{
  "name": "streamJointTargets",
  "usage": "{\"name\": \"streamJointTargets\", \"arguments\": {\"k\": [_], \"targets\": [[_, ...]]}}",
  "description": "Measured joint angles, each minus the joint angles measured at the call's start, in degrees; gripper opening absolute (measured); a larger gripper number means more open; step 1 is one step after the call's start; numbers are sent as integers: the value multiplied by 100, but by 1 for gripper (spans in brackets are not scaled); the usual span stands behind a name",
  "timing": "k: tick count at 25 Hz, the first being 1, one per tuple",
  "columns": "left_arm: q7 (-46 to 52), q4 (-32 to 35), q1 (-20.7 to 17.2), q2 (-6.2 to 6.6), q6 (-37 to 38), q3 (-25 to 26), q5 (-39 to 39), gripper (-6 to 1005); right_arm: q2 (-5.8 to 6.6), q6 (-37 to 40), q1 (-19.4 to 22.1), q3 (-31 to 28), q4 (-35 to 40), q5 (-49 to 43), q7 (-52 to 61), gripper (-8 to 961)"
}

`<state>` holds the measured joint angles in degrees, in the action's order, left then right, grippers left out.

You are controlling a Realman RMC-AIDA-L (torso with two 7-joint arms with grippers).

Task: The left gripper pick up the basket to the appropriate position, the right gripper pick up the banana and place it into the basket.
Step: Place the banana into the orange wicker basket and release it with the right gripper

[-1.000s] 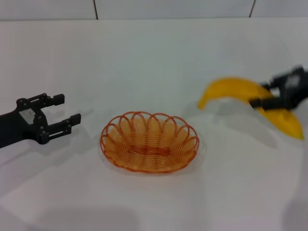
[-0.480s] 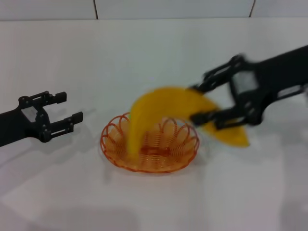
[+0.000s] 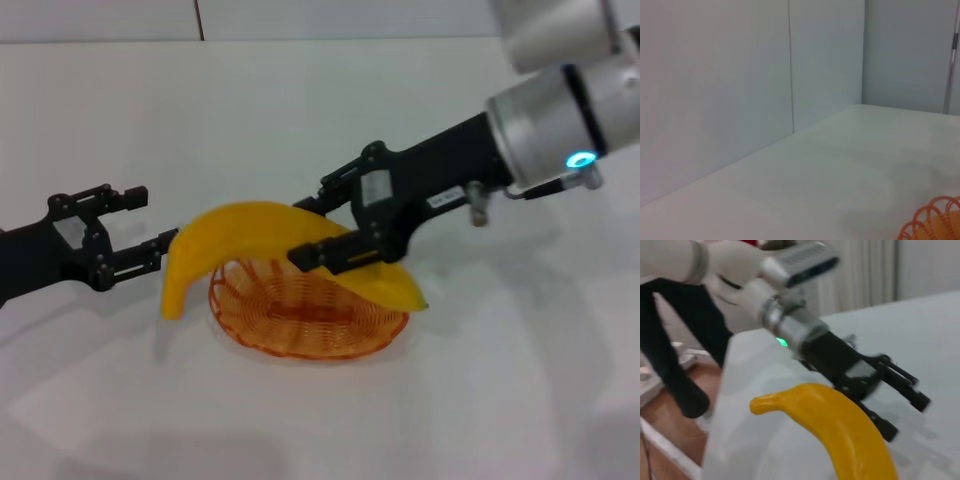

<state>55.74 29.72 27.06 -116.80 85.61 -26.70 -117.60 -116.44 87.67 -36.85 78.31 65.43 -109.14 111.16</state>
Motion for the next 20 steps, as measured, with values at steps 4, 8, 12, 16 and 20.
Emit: {"name": "streamJointTargets", "arguments": {"k": [4,8,12,16,20], "targets": [[-2,-7,39,-2,0,-8,0,712,-8,-493,-65,449,-273,-78,223,509],[-2,-16,60,-9,0,-11,0,712,-4,-778,-197,703,-648,-88,307,510],[-11,-23,69,-10,0,-11,0,712,-7,-810,-282,786,-881,-88,312,511],[-11,-28,72,-10,0,-11,0,712,-3,-813,-293,773,-841,-56,314,512],[-11,-28,60,-10,0,-11,0,712,7,-788,-310,752,-826,-50,313,513]]}}
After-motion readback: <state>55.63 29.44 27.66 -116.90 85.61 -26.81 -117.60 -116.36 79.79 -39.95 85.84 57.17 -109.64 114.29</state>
